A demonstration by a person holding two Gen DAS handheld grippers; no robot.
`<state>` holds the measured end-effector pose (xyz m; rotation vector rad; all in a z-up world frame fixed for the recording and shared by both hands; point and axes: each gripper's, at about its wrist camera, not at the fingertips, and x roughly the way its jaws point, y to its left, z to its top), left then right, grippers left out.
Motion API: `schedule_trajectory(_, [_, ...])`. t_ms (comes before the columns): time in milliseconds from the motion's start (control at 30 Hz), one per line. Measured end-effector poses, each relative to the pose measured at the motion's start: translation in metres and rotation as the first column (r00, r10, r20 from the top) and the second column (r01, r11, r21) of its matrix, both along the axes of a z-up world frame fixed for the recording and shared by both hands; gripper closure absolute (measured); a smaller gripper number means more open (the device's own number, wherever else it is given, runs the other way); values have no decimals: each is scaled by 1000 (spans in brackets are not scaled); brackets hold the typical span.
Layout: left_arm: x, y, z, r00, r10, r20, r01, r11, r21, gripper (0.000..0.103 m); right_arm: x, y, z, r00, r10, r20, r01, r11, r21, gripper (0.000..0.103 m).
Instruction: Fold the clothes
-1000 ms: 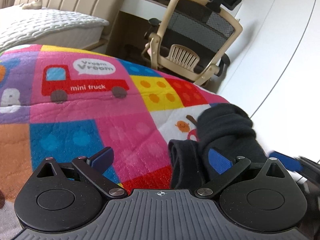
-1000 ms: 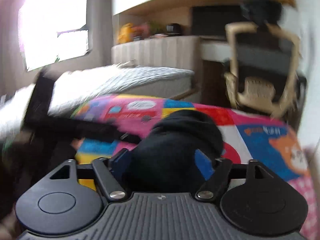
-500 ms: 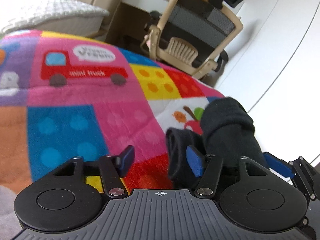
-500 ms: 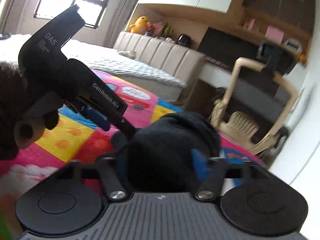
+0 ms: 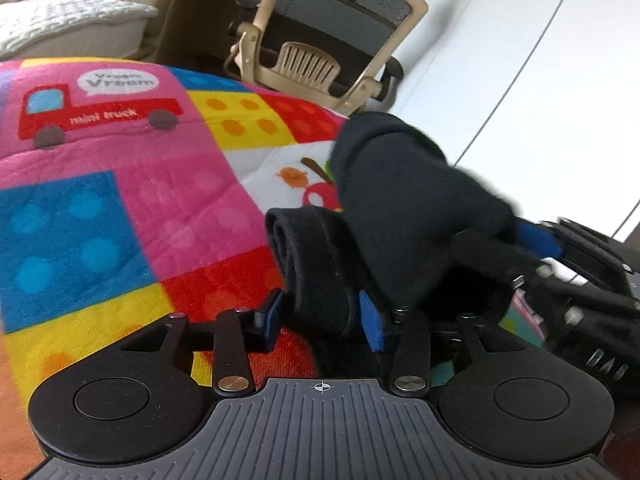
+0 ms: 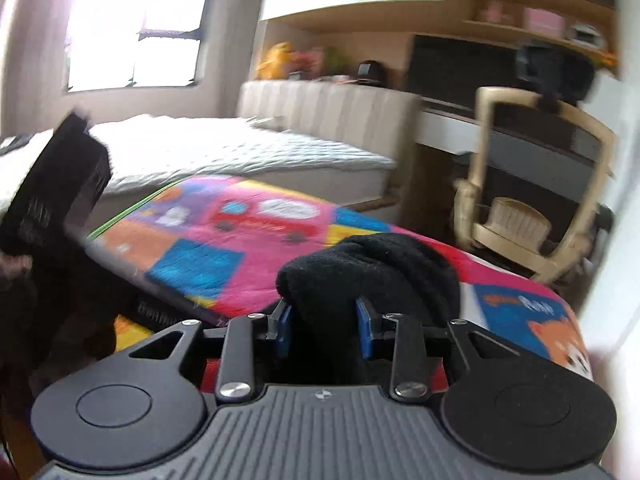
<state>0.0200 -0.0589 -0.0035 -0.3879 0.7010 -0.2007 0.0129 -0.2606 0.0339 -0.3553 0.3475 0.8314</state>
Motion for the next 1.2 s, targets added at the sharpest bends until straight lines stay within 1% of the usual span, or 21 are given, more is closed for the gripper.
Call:
schedule_trajectory(33, [-4,5,3,1000,18,8,-18,1000,9,42,-4,5,-2,1000,15,18,-15,1000,-21,71])
schedule_trajectory(67, [-9,13,7,999,46,18,-46,999,13,33,-9,8,-3,999,25,30,-24,999,-34,71])
schedule_trajectory(100, [-14,22,12,996,79,30,-79,997,14,28,-13,10,-3,999,35,35,-33,998,-45,71])
schedule_trajectory(167, [-19,37,22,991,123,55,-122,992,-10,25,-21,14,-4,997,60,46,-57,996,-66,72])
schedule_trajectory(233, [-19,44,32,987,135,87,-132,990,-45,18,-30,18,-5,994,96,52,-91,992,-92,72])
schedule_trajectory(267, [-17,43,37,986,130,101,-124,990,-59,11,-34,20,-7,992,113,55,-107,989,-106,72])
schedule_trajectory(300, [-14,41,41,986,125,115,-117,990,-73,10,-36,23,-8,991,123,58,-116,986,-117,72])
schedule_trajectory(367, [-1,29,46,988,98,122,-90,994,-65,10,-39,26,-11,989,133,63,-124,984,-132,72])
schedule_trajectory(433, [14,12,48,990,70,124,-67,997,-28,10,-39,26,-12,989,131,65,-121,983,-135,72])
schedule_trajectory(500, [28,-3,42,992,54,110,-58,998,27,15,-37,20,-9,990,127,59,-119,985,-123,70])
schedule_trajectory(533, [33,-8,37,993,52,104,-58,997,53,16,-36,15,-6,991,126,49,-120,986,-112,68])
schedule_trajectory(600, [34,-8,30,993,53,106,-58,997,48,16,-28,-1,2,992,124,-11,-125,990,-64,67])
schedule_trajectory(667, [29,-2,25,993,60,106,-63,998,25,16,-13,-22,11,988,108,-110,-106,994,24,64])
schedule_trajectory(700, [26,0,24,992,62,106,-64,998,23,16,-4,-32,16,983,93,-160,-81,994,79,64])
schedule_trajectory(767, [22,3,22,992,63,108,-65,998,21,16,15,-49,26,973,42,-226,-1,984,180,64])
schedule_trajectory(800, [19,3,22,992,62,109,-65,998,19,16,24,-52,30,974,10,-228,38,978,207,63])
schedule_trajectory(867, [15,5,21,992,63,109,-65,998,12,16,40,-52,35,977,-70,-199,116,966,232,59])
schedule_trajectory(933, [13,7,20,992,64,107,-65,998,4,16,55,-45,32,974,-107,-197,152,962,229,59])
schedule_trajectory(1067, [10,11,18,992,70,104,-71,997,6,15,75,-15,17,964,-98,-249,146,972,184,59])
schedule_trajectory(1133, [8,14,16,991,84,102,-87,996,20,15,74,-2,14,966,-100,-236,143,975,169,58])
schedule_trajectory(1200, [5,19,13,990,103,98,-105,994,21,15,78,11,13,962,-87,-257,132,978,162,57])
